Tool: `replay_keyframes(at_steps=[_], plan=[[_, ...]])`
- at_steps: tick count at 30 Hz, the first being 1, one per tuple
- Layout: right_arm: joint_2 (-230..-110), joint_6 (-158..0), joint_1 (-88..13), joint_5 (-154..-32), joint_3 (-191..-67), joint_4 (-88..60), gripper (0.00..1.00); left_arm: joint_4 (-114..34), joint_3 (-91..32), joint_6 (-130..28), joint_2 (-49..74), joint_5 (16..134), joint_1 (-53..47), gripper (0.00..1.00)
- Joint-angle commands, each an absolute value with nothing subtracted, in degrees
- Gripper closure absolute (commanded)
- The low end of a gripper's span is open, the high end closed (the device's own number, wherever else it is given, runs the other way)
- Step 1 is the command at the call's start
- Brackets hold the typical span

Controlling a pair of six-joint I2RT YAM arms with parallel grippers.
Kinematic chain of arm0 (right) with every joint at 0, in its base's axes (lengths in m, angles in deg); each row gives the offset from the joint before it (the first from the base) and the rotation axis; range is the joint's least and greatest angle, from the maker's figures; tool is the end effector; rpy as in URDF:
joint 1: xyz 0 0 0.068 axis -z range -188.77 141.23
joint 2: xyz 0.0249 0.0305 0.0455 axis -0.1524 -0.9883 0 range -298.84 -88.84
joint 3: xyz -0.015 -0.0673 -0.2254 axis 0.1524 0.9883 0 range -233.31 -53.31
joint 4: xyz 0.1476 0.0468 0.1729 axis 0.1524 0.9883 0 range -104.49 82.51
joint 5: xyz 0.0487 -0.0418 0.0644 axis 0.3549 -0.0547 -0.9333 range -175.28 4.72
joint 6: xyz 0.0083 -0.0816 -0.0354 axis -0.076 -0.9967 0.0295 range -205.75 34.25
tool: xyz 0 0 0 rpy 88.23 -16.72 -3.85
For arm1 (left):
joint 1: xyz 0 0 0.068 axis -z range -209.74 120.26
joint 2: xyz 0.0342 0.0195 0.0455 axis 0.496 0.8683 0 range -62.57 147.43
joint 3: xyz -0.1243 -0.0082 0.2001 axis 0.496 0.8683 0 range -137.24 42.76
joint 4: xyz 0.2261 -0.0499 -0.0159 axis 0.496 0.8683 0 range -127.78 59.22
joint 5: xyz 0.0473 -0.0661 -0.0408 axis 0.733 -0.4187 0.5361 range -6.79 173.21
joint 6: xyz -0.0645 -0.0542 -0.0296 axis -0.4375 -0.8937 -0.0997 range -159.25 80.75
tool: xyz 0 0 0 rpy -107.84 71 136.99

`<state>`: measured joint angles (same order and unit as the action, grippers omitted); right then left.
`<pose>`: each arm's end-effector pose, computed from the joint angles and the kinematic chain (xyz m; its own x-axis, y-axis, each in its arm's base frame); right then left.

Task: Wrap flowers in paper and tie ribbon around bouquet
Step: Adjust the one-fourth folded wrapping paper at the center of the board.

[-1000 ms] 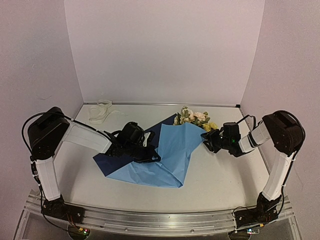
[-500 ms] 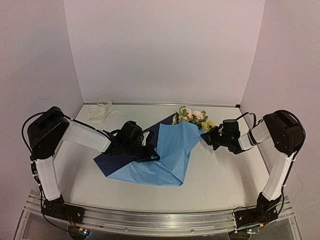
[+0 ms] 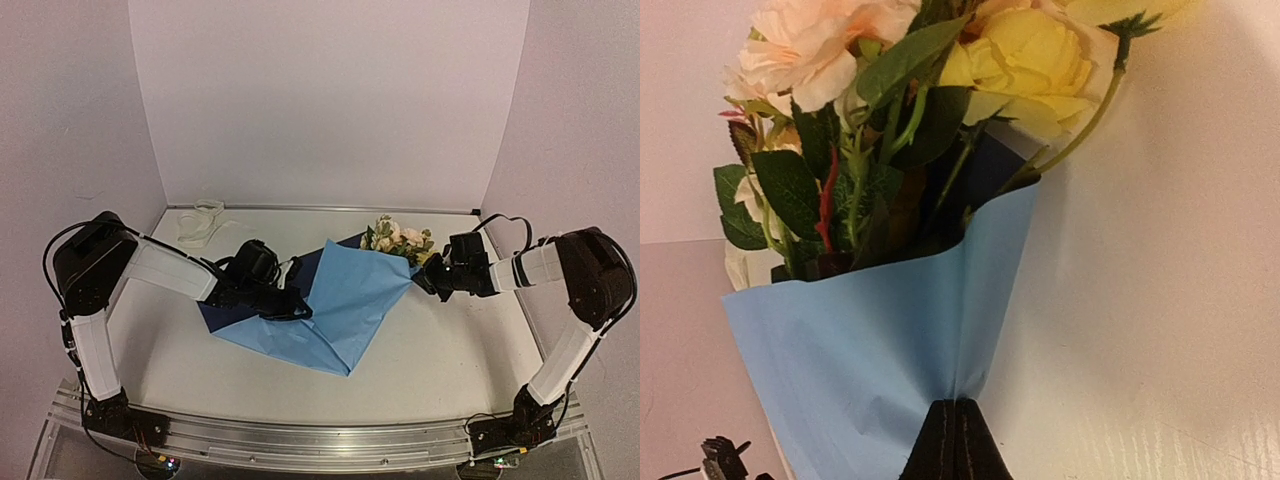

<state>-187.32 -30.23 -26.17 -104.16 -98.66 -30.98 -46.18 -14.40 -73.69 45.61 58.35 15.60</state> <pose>0.3255 0.1290 0.1128 -0.7599 0.5792 -0.2951 0.1688 0.6143 0.7708 0.2425 -0.2930 0.1005 -0.8805 0.1609 -0.4460 0.4425 0.6168 -0.6510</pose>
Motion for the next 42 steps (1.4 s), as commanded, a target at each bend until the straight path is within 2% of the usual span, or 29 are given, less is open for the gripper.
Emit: replay_keyframes(at_steps=[1, 8, 9, 12, 16, 18, 20, 22, 27, 33, 42], plan=[[-186.07, -35.36, -25.70, -100.72, -101.73, -23.56, 1.00, -44.55, -15.99, -70.32, 44.97, 56.67, 15.35, 1.00], [-186.65, -42.70, -26.08, -99.08, -107.97, -9.73, 0.98, -43.60, -17.49, -69.64, 48.07, 55.60, 16.18, 1.00], [-186.31, -43.16, -26.46, -99.10, -108.65, -8.11, 0.91, -43.65, -17.81, -69.66, 48.60, 55.51, 16.55, 1.00], [-182.22, -45.25, -29.09, -95.40, -109.67, -1.62, 0.57, -44.39, -18.43, -70.14, 49.80, 55.45, 17.33, 1.00], [-176.00, -44.67, -32.87, -91.77, -108.98, 5.13, 0.36, -45.65, -18.41, -71.57, 50.61, 55.56, 17.64, 1.00], [-172.83, -42.88, -35.20, -91.52, -107.52, 6.61, 0.37, -46.27, -18.06, -72.22, 50.27, 56.03, 17.65, 1.00], [-171.18, -40.35, -38.94, -91.87, -106.44, 5.85, 0.44, -47.04, -17.40, -73.10, 49.72, 56.79, 17.62, 1.00], [-171.11, -38.08, -43.59, -92.09, -106.16, 4.57, 0.47, -47.25, -17.14, -73.74, 49.33, 57.43, 17.65, 1.00], [-174.79, -29.92, -49.00, -95.54, -101.56, -9.74, 0.54, -48.14, -16.30, -74.59, 47.40, 59.69, 17.64, 1.00], [-182.35, -23.24, -51.26, -96.32, -97.34, -25.18, 0.56, -48.98, -15.26, -74.34, 46.69, 60.00, 17.55, 1.00], [-180.58, -19.00, -51.03, -86.96, -87.69, -27.66, 0.54, -49.12, -15.42, -74.45, 48.05, 59.09, 17.55, 1.00]])
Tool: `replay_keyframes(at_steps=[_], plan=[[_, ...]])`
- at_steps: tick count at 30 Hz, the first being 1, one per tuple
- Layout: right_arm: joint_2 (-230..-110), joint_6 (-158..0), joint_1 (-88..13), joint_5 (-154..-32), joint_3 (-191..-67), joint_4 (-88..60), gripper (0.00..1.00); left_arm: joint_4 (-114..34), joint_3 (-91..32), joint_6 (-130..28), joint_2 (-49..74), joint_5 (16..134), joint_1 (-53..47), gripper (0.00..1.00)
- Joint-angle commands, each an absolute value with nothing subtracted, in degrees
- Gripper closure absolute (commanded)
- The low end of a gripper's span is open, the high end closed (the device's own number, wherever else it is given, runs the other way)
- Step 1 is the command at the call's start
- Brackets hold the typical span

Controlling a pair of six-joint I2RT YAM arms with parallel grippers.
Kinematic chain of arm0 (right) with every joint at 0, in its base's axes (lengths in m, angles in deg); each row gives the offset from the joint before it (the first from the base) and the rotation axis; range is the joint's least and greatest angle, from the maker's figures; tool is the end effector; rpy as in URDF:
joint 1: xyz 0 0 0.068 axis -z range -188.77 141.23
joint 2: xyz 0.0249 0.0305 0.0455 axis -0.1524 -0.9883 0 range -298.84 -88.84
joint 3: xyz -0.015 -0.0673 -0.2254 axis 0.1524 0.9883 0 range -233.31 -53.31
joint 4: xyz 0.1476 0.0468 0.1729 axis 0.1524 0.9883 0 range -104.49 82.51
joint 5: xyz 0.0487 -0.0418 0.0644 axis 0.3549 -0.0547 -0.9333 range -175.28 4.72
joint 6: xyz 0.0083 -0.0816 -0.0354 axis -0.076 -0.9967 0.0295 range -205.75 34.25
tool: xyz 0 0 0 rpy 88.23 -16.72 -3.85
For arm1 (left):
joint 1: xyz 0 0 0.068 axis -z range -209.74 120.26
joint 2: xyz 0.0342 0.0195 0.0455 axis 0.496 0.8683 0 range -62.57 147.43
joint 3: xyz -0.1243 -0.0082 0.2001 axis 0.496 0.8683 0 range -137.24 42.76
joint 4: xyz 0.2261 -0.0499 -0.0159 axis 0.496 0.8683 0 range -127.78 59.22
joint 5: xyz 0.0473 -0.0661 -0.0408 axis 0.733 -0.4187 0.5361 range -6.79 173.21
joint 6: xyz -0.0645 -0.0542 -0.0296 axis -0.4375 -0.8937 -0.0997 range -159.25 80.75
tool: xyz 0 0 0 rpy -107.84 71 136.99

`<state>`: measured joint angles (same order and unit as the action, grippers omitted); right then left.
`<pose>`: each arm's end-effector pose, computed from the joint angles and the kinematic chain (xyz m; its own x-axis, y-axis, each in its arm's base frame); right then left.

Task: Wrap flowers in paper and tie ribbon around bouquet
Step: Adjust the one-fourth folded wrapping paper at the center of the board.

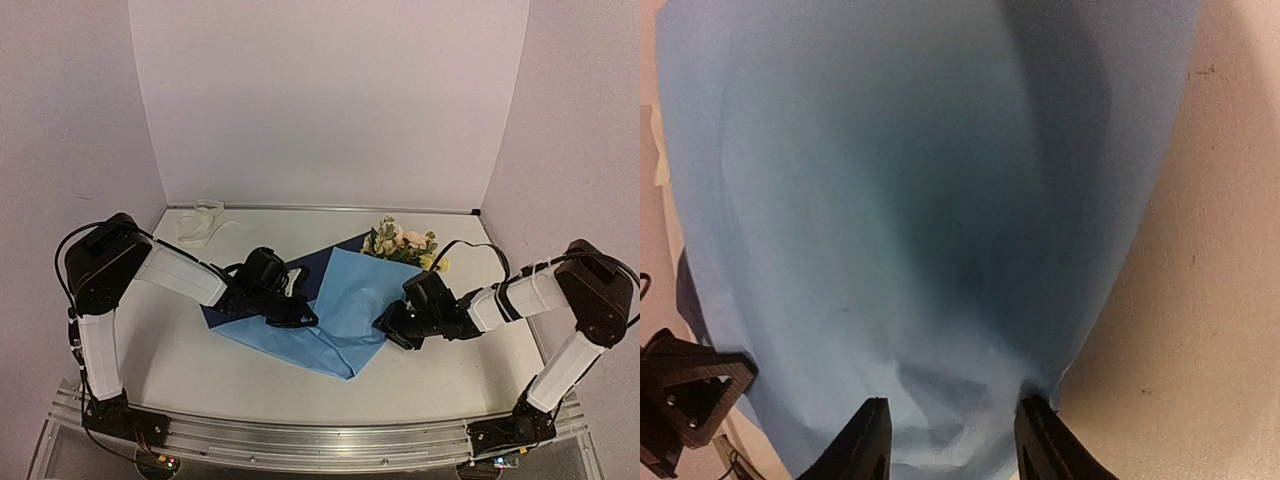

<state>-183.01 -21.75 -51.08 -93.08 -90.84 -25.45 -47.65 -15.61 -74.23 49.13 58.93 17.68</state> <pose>0.2225 0.2172 0.0838 -0.8944 0.3900 -0.2190 0.1523 0.7260 0.6706 0.2366 -0.3059 0.0868 -0.8819 0.1873 -0.4327 0.4487 0.6155 -0.6480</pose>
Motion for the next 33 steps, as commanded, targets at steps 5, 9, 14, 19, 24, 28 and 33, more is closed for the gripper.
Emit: replay_keyframes(at_steps=[5, 9, 14, 19, 24, 28, 33], plan=[[-175.61, -20.43, -50.60, -86.99, -88.21, -26.15, 0.49, -48.13, -16.31, -73.66, 47.87, 58.93, 17.51, 1.00], [-171.62, -22.56, -50.77, -88.24, -92.47, -17.43, 0.50, -46.35, -17.50, -72.57, 47.50, 59.00, 17.55, 1.00], [-172.24, -28.23, -55.52, -90.61, -100.94, -6.97, 0.50, -46.27, -18.28, -71.85, 47.04, 57.83, 17.55, 1.00], [-177.64, -35.19, -61.62, -90.17, -108.08, 0.29, 0.52, -47.42, -17.68, -72.42, 45.87, 55.09, 17.25, 1.00], [-183.04, -34.03, -66.42, -88.45, -111.53, 2.15, 0.63, -47.03, -17.53, -72.14, 45.62, 53.76, 17.02, 0.98], [-183.84, -33.60, -68.28, -86.43, -110.15, 1.60, 0.67, -48.99, -15.78, -73.13, 45.01, 52.35, 16.41, 0.97], [-186.14, -35.39, -71.37, -83.31, -110.48, 3.16, 0.68, -48.76, -15.82, -72.84, 44.60, 49.41, 15.96, 0.97]])
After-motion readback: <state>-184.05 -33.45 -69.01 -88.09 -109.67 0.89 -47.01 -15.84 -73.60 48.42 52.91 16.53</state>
